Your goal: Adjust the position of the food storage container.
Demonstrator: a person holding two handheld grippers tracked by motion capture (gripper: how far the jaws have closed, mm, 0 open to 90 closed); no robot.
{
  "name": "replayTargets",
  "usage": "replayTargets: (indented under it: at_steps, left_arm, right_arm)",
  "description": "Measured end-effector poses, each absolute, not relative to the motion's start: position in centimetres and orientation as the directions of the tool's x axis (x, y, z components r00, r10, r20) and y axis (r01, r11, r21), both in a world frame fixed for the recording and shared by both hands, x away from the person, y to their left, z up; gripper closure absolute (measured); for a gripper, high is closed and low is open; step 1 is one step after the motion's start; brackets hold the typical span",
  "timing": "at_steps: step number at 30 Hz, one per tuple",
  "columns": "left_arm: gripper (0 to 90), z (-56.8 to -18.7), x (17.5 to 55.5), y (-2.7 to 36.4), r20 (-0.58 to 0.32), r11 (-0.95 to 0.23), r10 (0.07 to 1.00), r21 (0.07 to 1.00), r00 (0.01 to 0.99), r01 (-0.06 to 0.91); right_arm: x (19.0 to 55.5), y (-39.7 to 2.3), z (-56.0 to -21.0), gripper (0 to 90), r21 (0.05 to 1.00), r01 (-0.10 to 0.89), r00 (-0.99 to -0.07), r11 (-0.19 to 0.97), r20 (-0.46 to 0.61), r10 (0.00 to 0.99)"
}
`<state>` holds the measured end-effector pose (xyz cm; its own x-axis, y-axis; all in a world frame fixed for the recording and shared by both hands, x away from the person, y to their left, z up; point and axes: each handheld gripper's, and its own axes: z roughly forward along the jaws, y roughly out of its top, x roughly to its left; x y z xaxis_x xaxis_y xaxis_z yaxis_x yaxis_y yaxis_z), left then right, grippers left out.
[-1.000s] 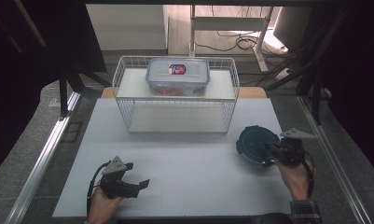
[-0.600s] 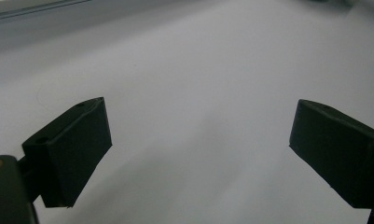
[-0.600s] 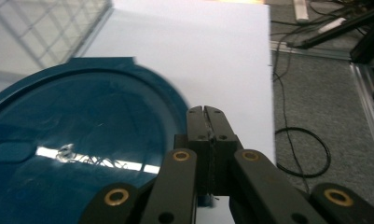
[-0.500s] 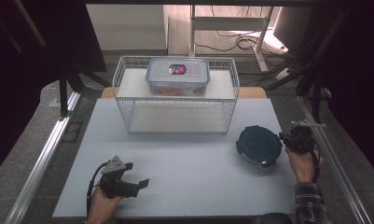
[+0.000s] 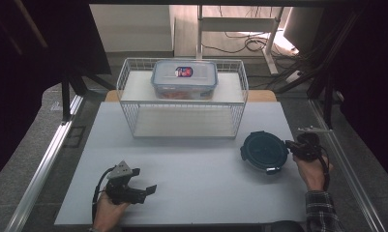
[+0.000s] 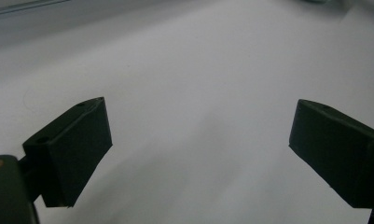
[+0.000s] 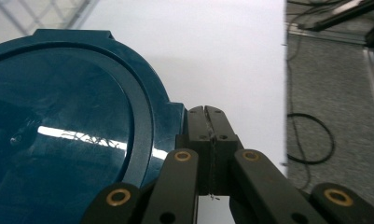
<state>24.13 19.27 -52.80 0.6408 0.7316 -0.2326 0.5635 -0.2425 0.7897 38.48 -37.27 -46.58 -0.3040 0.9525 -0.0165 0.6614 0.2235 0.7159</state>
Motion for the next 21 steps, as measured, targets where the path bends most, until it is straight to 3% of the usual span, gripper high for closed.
replayTargets:
  at_steps: [21]
  left_arm:
    - [5.2, -52.9, 24.3, 19.2, -0.239, -0.240, 0.730, 0.787, 0.640, 0.568]
  right_arm:
    - [36.3, -29.6, -47.6, 89.9, 0.709, 0.624, -0.519, 0.328, 0.062, 0.852]
